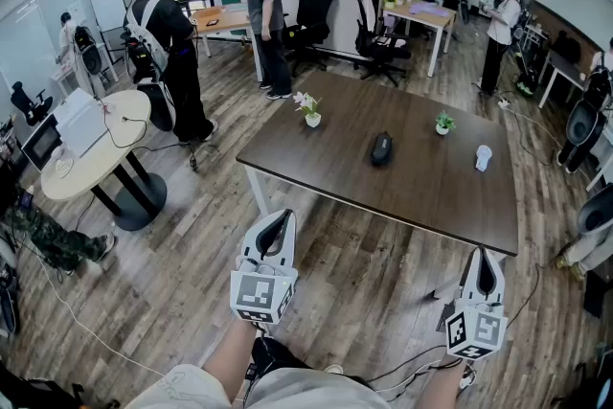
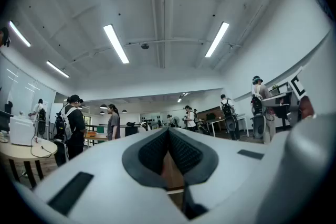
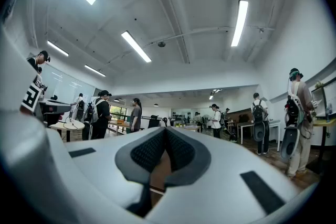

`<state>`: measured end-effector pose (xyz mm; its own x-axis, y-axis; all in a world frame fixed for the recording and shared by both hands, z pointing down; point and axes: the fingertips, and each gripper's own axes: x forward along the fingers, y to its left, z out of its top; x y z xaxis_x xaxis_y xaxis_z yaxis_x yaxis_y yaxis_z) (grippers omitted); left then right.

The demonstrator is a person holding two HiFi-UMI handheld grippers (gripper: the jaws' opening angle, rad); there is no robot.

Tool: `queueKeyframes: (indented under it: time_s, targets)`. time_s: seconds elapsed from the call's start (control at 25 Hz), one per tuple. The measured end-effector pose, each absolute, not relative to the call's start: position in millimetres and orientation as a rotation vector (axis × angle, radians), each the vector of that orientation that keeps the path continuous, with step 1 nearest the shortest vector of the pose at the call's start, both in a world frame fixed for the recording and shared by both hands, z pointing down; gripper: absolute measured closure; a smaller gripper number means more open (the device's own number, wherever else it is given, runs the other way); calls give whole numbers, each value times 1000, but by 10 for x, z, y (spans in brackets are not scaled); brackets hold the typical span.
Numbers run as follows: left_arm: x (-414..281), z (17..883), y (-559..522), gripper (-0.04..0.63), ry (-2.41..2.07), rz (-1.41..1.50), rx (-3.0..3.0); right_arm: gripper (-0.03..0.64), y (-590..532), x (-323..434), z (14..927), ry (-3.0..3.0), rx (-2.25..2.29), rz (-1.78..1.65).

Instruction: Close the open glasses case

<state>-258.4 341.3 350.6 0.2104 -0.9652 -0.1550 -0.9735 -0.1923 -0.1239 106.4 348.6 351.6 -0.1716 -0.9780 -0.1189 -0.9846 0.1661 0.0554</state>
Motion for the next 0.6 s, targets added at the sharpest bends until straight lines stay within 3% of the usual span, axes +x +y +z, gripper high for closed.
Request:
queueKeyframes:
  time_s: [0.6]
  targets:
    - [-2544,3560,3489,592,1872,81,-2289,615,3585,1077,3586,2332,-1993,189]
